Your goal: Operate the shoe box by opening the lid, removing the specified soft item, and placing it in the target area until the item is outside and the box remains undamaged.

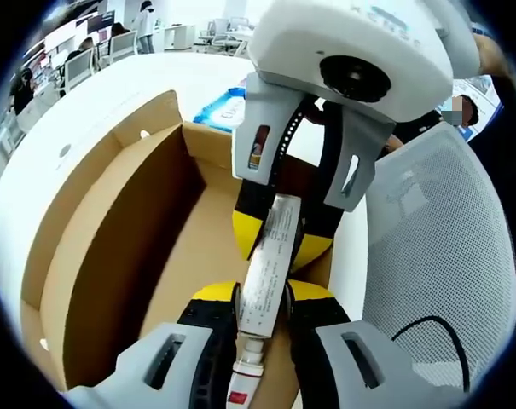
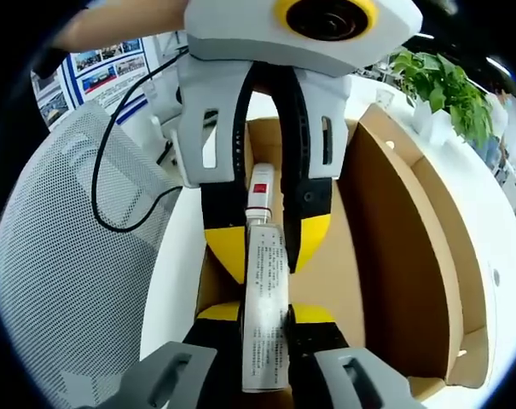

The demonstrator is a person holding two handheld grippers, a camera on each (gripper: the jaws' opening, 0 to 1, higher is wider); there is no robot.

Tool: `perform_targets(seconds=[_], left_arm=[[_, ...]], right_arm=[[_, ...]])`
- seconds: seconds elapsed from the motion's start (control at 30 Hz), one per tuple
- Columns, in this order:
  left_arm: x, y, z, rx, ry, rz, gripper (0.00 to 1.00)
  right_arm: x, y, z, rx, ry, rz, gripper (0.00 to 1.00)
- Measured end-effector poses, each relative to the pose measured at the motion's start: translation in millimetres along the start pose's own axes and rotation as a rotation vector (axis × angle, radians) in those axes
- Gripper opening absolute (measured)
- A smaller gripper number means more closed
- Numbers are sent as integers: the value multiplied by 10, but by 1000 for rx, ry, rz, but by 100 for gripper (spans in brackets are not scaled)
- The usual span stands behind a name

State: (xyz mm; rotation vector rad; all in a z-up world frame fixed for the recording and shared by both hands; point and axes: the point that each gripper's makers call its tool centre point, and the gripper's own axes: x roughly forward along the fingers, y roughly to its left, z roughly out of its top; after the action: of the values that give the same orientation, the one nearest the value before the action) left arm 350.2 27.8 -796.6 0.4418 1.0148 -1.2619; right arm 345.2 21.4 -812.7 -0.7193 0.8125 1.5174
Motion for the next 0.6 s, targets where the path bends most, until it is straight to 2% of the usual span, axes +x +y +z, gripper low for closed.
perform_targets(seconds=[0.33,0.6], left_arm=[[-183,40,100,-15,-53,40,19],[-328,59,25,-28,-59,73,20]], right_arm=[[-44,0,38,8,-16,-14,15],[-104,-22,114,-8,-32,-34,15]])
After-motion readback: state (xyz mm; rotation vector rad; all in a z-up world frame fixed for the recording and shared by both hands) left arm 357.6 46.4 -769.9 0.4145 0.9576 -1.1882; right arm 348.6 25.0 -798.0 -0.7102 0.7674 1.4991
